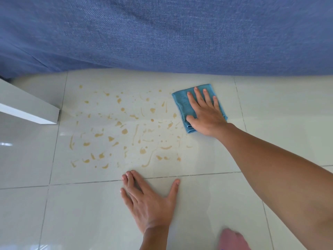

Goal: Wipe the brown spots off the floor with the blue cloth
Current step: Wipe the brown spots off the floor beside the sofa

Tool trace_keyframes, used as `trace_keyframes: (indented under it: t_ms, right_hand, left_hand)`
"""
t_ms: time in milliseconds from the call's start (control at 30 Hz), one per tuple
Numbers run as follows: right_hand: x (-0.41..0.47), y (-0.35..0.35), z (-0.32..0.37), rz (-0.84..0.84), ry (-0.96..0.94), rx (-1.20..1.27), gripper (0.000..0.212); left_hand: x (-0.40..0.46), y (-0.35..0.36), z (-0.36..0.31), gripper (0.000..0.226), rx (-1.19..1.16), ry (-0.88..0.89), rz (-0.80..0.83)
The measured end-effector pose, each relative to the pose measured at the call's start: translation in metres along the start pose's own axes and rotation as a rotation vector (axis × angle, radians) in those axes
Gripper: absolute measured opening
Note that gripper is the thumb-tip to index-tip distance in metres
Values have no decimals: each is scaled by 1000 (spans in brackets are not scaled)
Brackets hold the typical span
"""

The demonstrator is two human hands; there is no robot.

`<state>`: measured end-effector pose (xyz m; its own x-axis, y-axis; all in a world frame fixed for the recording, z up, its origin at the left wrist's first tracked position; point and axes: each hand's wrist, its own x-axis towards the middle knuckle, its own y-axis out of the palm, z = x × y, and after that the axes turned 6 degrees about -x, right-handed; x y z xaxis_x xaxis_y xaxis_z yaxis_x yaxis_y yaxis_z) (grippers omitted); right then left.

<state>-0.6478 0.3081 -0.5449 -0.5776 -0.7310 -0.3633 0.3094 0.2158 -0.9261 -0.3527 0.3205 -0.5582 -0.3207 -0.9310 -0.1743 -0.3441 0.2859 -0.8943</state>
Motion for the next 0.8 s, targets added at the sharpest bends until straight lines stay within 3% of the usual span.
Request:
trace_keyframes:
  t_ms: [400, 567, 800]
  right_hand:
    - [-101, 22, 0, 256, 203, 8, 84]
    - [-113, 30, 5, 224, 259, 20, 83]
    - [-94, 32, -1, 152, 240, 10, 89]
  left_hand:
    - [-6, -16, -4, 136, -28, -8, 79]
    - [-1, -23, 13, 131, -112, 1, 33]
    - [16, -29, 42, 142, 17, -56, -14]
